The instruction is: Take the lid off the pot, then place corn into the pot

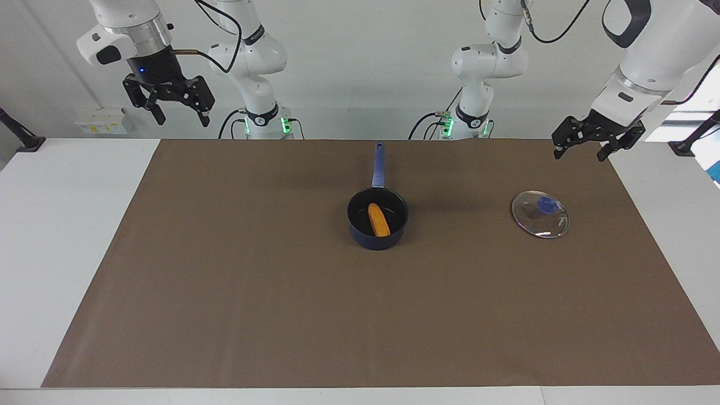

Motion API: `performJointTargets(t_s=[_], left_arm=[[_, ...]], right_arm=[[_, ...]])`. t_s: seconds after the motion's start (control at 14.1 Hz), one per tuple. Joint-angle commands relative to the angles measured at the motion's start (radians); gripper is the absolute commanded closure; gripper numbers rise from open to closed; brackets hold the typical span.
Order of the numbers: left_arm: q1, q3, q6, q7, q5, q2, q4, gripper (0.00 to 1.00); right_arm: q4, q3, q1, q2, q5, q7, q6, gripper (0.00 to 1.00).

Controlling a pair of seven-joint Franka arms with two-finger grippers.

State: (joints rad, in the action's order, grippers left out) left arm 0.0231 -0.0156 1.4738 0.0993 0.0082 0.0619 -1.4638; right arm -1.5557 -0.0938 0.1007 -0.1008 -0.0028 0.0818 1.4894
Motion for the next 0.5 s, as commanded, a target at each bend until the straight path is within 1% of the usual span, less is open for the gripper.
performJointTargets(t_s=[0.0, 0.43], left_arm=[[0.012, 0.009, 0.005, -0.003, -0.004, -0.002, -0.001, 0.00], [0.012, 0.009, 0.005, -0.003, -0.004, -0.002, -0.003, 0.00]], right_arm=[[-0.038, 0.000, -0.007, -0.028, 0.010, -0.034, 0.026, 0.00], [-0.037, 0.000, -0.007, -0.026, 0.004, -0.057, 0.026, 0.00]])
